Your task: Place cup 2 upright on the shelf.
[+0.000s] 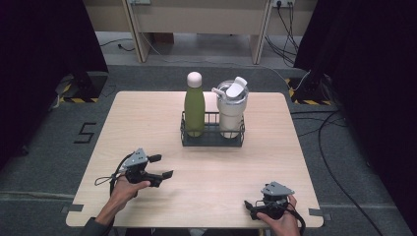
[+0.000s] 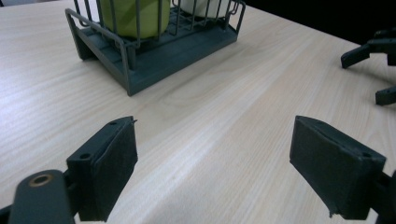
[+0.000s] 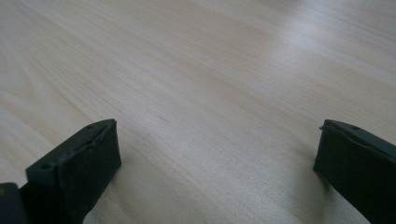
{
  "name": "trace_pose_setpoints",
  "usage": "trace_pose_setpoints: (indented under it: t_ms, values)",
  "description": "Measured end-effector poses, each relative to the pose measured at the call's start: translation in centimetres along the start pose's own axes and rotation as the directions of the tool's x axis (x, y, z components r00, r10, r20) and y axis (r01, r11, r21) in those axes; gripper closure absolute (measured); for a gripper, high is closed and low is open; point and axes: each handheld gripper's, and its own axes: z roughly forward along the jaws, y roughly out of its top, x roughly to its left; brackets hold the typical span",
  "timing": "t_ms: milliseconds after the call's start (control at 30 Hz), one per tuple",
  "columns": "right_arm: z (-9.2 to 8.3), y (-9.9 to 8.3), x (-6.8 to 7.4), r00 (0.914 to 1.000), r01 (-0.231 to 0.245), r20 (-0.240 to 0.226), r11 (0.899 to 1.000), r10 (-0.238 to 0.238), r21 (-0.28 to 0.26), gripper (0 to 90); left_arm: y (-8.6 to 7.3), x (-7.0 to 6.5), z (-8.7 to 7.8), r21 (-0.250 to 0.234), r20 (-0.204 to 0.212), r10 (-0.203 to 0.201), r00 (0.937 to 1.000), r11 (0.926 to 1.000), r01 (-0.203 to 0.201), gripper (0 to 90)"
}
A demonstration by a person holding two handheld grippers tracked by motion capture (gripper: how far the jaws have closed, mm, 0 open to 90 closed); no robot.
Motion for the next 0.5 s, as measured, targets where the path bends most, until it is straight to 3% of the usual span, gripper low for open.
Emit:
trace_pose_setpoints:
  t_ms: [300, 500]
  values:
    - [0.0, 0.0, 0.0, 1.0, 0.0, 0.0, 1.0, 0.0, 0.001, 0.5, -1.1, -0.5, -0.8, 0.024, -0.005, 0.014, 0.9999, 0.9996, -0.013, 14.7]
    - [0.0, 0.0, 0.0, 1.0, 0.0, 0.0, 1.0, 0.0, 0.001, 0.5, -1.4, -0.9, -0.9, 0.048, -0.003, 0.047, 0.9989, 0.9978, -0.047, 14.8]
